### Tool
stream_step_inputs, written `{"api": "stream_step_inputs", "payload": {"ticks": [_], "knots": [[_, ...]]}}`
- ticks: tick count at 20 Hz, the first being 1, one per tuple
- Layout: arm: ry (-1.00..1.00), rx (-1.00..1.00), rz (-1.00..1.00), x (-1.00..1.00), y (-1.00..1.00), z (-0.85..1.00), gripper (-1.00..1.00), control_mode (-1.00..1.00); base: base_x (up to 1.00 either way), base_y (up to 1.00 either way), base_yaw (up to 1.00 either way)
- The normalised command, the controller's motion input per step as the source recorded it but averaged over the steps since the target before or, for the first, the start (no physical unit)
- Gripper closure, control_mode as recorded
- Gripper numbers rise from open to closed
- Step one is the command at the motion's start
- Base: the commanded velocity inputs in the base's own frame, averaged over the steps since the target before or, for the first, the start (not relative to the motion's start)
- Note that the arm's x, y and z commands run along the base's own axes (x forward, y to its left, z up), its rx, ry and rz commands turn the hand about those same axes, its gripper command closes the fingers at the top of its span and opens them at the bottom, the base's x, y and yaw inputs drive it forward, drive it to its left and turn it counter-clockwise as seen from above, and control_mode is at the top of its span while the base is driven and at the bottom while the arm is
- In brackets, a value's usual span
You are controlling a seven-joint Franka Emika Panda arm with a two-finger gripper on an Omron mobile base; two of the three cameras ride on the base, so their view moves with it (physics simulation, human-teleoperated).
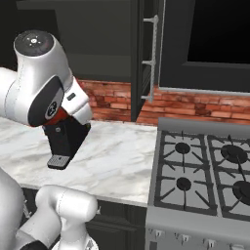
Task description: Pick up the bowls on the counter and stack them on top of one another in the open cabinet. Place the smaller bowl on top of the larger bowl.
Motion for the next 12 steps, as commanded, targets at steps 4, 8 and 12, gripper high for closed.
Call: {"api": "stream_step_inputs", "payload": {"ticks": [4, 8, 12], "knots": [[-0.16, 0.07, -0.15, 0.02, 0.53, 0.26, 1.0, -1.0, 0.0, 0.0, 0.0], [-0.03, 0.04, -0.11, 0.19, 0.17, 0.03, 1.0, -1.0, 0.0, 0.0, 0.0], [0.01, 0.11, -0.05, 0.0, -0.24, 0.02, 1.0, -1.0, 0.0, 0.0, 0.0]]}}
